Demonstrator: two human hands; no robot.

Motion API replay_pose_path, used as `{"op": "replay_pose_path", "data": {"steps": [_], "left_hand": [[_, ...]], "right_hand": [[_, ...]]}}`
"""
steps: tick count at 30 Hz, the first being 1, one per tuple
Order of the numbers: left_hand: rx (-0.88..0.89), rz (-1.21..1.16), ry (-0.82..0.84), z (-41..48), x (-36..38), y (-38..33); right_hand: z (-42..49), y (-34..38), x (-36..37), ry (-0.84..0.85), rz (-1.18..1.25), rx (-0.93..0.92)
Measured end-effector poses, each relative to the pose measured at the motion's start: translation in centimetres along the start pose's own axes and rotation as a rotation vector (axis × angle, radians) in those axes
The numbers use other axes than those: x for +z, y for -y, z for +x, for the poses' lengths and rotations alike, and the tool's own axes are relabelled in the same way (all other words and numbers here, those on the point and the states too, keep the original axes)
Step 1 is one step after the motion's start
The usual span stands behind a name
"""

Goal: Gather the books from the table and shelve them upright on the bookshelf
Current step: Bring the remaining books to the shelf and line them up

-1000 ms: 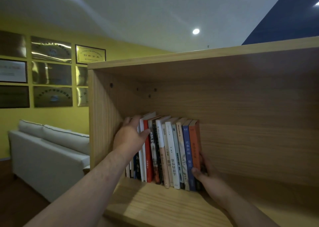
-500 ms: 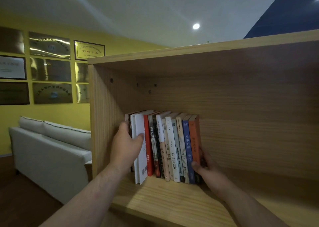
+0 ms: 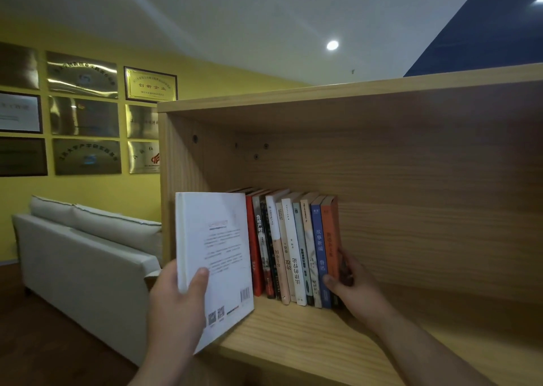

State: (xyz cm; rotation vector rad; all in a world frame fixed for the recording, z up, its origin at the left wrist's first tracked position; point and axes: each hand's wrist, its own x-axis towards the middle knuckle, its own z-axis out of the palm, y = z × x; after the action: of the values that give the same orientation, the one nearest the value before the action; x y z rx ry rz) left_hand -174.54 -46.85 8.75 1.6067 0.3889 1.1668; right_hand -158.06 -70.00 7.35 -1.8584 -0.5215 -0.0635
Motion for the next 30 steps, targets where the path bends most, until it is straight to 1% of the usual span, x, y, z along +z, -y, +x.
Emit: {"op": "replay_pose_path", "data": {"steps": [2, 3, 5, 6, 7, 8, 10, 11, 13, 14, 15, 16, 18, 19, 20, 23, 26, 30], "left_hand": [[-0.047, -0.109, 0.01, -1.0, -0.6, -0.8], [-0.086, -0.184, 0.025, -1.5, -0.5, -1.4], [-0.205, -0.359, 0.108, -2.2, 0.3, -2.6], [-0.265, -0.425, 0.172, -2.3, 0.9, -3.1], [-0.318, -0.469, 0.245, -2.5, 1.7, -3.6], [-0.367, -0.498, 0.319, -2.6, 2.7, -4.0], [-0.43, -0.546, 0.451, -3.1, 4.8, -4.7], [-0.446, -0.577, 0.508, -3.4, 5.9, -5.3], [-0.442, -0.586, 0.607, -3.7, 7.8, -5.7], [-0.392, -0.527, 0.666, -3.8, 8.4, -5.6], [-0.297, -0.416, 0.713, -3.6, 8.8, -5.1], [-0.151, -0.234, 0.735, -3.1, 9.1, -3.8], [0.172, 0.314, 0.691, -1.7, 9.2, -0.4], [0.272, 0.522, 0.651, -1.1, 9.1, 1.0], [0.31, 0.629, 0.649, -0.6, 9.2, 2.1], [0.275, 0.677, 0.714, 0.0, 9.6, 3.3], [0.264, 0.676, 0.694, 0.0, 9.8, 3.6], [0.257, 0.626, 0.653, 0.2, 9.6, 3.6]], "right_hand": [[-1.2, 1.1, 0.0, -0.002, 0.001, -0.018], [-1.8, 1.7, -0.1, -0.04, 0.004, -0.052], [-3.1, 3.4, -0.4, -0.143, 0.022, -0.117], [-3.9, 4.4, -0.7, -0.159, 0.073, -0.14], [-4.6, 5.1, -0.9, -0.117, 0.168, -0.131], [-5.2, 5.6, -1.1, -0.027, 0.261, -0.102], [-5.9, 6.0, -1.8, 0.122, 0.459, 0.032], [-6.1, 5.9, -2.3, 0.129, 0.527, 0.079], [-6.0, 5.5, -3.6, 0.045, 0.584, 0.117], [-6.1, 5.2, -4.4, -0.007, 0.586, 0.125], [-6.2, 4.9, -5.2, -0.06, 0.583, 0.126], [-6.4, 4.5, -6.1, -0.111, 0.587, 0.118], [-6.8, 4.1, -7.9, -0.248, 0.57, 0.094], [-6.9, 4.0, -8.6, -0.329, 0.526, 0.075], [-7.0, 3.8, -9.1, -0.392, 0.466, 0.056], [-6.6, 3.7, -8.7, -0.492, 0.253, -0.01], [-5.0, 3.2, -6.2, -0.465, 0.042, -0.031], [-2.8, 2.7, -3.3, -0.417, -0.096, -0.057]]}}
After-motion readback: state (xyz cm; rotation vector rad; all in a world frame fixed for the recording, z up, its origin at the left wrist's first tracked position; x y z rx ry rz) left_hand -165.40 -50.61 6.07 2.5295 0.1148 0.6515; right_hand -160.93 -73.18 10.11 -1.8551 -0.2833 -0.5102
